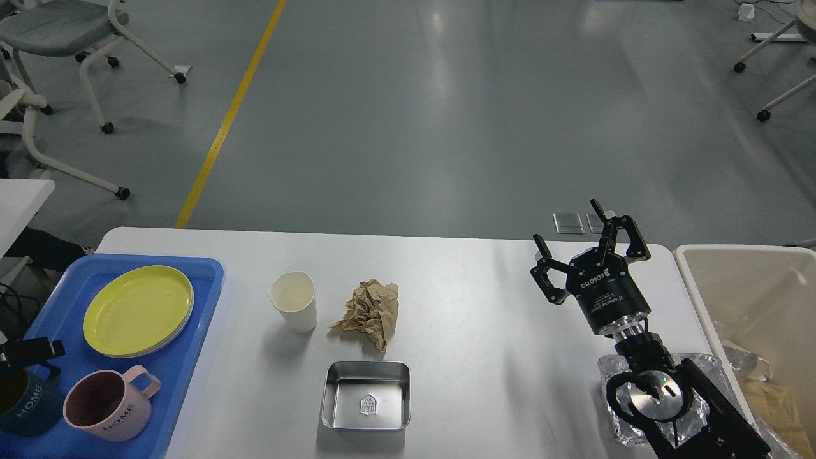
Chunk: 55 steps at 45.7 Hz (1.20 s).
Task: Tidy desktop
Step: 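Lower the pink mug onto the tray and release it, then reach the left gripper to the small steel tray and grasp it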
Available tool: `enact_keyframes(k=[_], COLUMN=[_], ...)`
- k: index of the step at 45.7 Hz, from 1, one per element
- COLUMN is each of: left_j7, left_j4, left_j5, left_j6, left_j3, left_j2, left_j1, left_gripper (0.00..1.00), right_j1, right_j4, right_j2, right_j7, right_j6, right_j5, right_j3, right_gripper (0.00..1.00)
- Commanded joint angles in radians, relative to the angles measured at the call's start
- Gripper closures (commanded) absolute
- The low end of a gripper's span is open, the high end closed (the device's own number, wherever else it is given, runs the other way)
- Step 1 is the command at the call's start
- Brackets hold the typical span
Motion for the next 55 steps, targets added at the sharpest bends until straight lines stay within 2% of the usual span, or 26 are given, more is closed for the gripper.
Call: enact_keyframes(k=[1,4,11,18,32,40,55], left_j7=[-0.005,-0.032,-0.13,-0.166,-0.175,-0.175,-0.186], left_j4=[-0.023,-0.028,-0.051,-0.131,-0.217,-0.226,-0.312], left_j5=[-0.009,-0.009,-0.009,-0.008,-0.008,-0.008,-0.006], left_j6=[-0.021,-0.021,-0.044,-0.029,-0.004,0.125,0.149], left_j3=[-0.019,-0.034,-0.066,-0.082,-0.152,-0.14,-0.114], left_j2=[0.043,0.053,0.053,0.078,0.119,0.127,0.19], left_j1=[-0.004,-0.027,-0.127,-0.141,-0.143,-0.141,-0.13], left_gripper=[0.08,0.08,0.08,0.08,0.07,0.06,0.05], right_j1=[0.006,0.007,0.01,0.007,0.004,0.007,0.006], right_j4=[0.0,0.0,0.0,0.001,0.001,0.001,0.001], right_j2=[0.002,0.005,0.005,-0.003,-0.003,-0.003,-0.003], right_j7=[0.0,0.0,0.0,0.0,0.0,-0.002,-0.002], right_j6=[0.0,0.0,0.0,-0.001,-0.002,-0.002,-0.002], right_j5=[0.0,0.0,0.0,0.0,0.0,0.0,0.0], right_j3=[-0.001,-0.001,-0.001,-0.001,-0.001,-0.001,-0.001], right_gripper=[0.0,0.0,0.0,0.0,0.0,0.0,0.0])
